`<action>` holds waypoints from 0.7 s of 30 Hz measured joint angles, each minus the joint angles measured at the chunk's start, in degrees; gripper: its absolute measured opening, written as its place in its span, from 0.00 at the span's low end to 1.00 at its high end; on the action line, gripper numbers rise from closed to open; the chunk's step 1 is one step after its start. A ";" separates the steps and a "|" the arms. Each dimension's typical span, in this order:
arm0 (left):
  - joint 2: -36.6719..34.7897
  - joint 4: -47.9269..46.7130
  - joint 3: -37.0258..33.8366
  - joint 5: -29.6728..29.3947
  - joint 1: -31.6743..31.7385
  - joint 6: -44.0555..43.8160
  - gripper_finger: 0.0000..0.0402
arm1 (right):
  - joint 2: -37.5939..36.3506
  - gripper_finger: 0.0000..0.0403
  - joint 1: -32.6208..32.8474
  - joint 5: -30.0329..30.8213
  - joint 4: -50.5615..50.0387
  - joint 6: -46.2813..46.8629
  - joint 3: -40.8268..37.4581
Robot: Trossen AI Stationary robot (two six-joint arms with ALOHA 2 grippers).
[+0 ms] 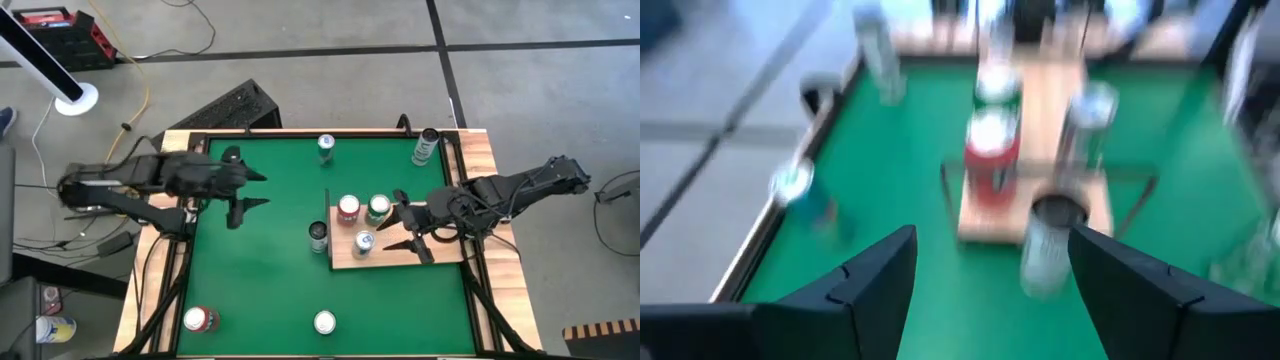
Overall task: Place canned beverage on shelf
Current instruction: Put the bottom blue soda can on the shelf
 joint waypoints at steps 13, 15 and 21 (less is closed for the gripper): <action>-22.23 50.41 -50.01 -0.29 0.02 4.54 0.61 | 4.74 0.73 0.59 0.24 4.67 -0.47 0.00; -22.55 54.11 -53.67 0.96 0.04 3.38 0.61 | 6.31 0.73 0.74 0.24 6.21 -1.25 0.00; -24.04 61.64 -60.95 2.05 0.02 -0.31 0.61 | 8.15 0.73 0.45 0.28 7.53 -3.21 0.00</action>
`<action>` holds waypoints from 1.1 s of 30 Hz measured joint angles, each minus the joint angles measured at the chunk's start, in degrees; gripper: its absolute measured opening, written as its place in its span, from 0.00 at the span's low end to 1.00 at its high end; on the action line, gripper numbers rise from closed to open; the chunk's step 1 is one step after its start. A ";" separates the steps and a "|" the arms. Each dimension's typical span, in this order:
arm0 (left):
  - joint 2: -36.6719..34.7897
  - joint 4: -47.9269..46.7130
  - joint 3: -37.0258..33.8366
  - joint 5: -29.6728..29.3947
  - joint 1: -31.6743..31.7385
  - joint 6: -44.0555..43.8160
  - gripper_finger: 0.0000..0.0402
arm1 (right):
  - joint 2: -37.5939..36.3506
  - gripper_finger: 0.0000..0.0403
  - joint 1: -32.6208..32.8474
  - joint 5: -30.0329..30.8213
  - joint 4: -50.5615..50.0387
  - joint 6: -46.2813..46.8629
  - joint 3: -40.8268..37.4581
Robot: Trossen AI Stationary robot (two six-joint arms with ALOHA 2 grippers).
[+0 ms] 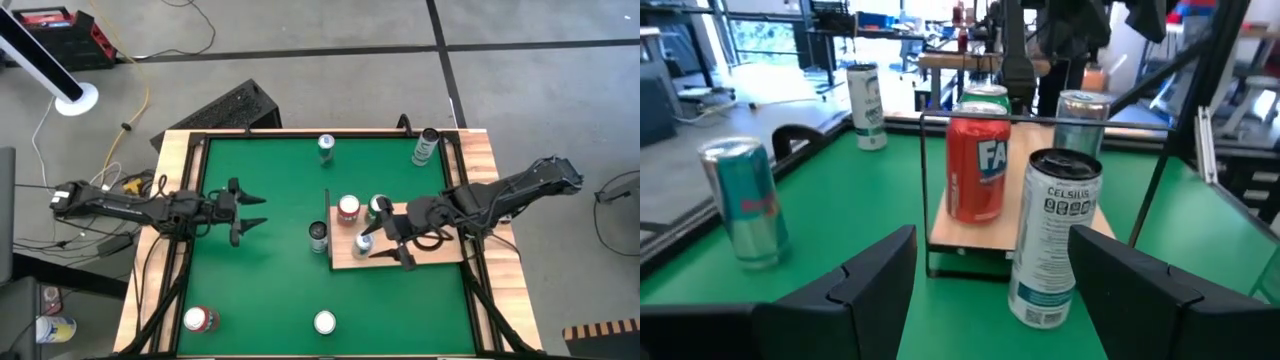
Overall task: Place canned beverage on shelf
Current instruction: Put the bottom blue soda can on the shelf
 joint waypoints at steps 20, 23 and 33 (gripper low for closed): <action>-20.97 -10.83 -5.64 -1.83 0.00 0.04 0.61 | 1.16 0.73 -2.96 0.13 -3.02 -0.90 -1.67; -25.86 -16.05 -5.64 -3.52 0.00 -1.28 0.61 | 1.01 0.73 -2.96 0.27 -2.42 -1.14 -2.65; -30.06 -25.23 -5.62 -4.21 0.02 -4.12 0.61 | 1.83 0.73 -3.30 1.11 -2.12 -1.19 -3.10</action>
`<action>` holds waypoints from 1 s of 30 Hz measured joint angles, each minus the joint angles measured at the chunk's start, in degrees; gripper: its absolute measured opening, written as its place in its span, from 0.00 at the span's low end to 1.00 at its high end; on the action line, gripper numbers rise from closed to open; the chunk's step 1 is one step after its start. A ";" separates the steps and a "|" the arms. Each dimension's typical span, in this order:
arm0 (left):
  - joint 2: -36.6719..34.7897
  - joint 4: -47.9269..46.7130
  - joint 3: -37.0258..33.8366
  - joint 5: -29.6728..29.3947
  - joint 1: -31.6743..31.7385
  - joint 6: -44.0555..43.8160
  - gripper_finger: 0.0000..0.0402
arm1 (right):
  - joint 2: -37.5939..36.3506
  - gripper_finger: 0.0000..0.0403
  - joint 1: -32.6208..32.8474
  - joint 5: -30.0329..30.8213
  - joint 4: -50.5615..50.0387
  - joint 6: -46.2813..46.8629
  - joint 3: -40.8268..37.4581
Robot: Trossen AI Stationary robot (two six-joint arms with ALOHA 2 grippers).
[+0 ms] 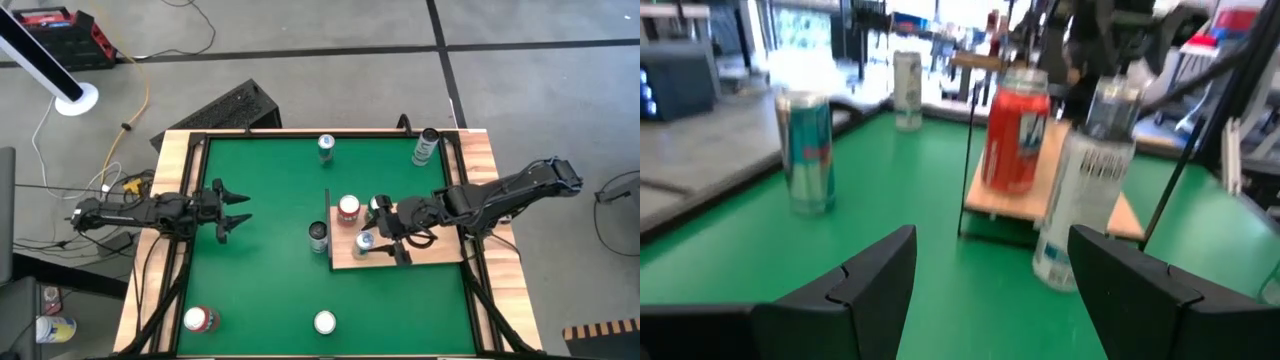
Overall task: Place canned beverage on shelf
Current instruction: Put the bottom blue soda can on the shelf
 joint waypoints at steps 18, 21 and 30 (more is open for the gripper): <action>0.52 -5.90 0.35 0.55 0.01 -1.04 0.61 | 2.99 0.73 0.02 2.06 -0.59 2.31 0.09; 0.53 -5.92 0.35 0.57 0.01 -1.04 0.61 | 2.98 0.73 0.02 2.06 -1.22 2.52 0.11; 0.53 -5.96 0.35 0.57 0.01 -1.04 0.61 | 2.83 0.73 0.02 2.12 -2.65 9.56 0.13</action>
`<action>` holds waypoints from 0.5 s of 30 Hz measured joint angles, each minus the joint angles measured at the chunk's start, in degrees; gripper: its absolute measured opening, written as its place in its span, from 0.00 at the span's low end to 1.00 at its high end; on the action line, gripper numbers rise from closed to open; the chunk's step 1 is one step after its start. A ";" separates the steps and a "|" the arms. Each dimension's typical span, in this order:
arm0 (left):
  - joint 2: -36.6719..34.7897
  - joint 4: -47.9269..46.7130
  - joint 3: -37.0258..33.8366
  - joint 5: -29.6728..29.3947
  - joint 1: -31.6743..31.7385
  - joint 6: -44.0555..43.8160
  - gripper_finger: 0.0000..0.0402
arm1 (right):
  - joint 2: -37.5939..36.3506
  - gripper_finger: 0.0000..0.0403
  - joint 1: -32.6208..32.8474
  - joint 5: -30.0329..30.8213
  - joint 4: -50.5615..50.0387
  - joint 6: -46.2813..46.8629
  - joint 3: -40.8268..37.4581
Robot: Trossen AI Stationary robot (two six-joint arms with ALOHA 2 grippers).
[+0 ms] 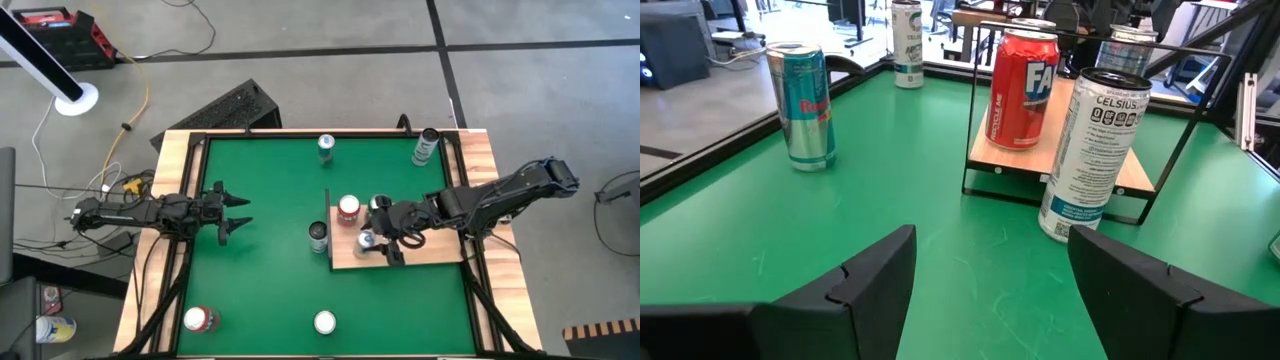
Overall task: Place canned beverage on shelf
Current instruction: Put the bottom blue soda can on the shelf
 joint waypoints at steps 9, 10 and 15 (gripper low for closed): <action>0.00 -0.04 0.00 0.02 0.00 0.00 0.61 | -1.24 0.71 1.77 3.18 -2.01 5.73 -0.03; 0.00 -0.05 0.00 0.02 0.00 0.00 0.61 | -1.59 0.71 1.91 3.22 -2.22 6.02 -0.07; 0.00 -0.07 0.00 0.04 0.00 0.00 0.61 | -4.72 0.70 3.25 3.91 -3.59 7.61 -0.22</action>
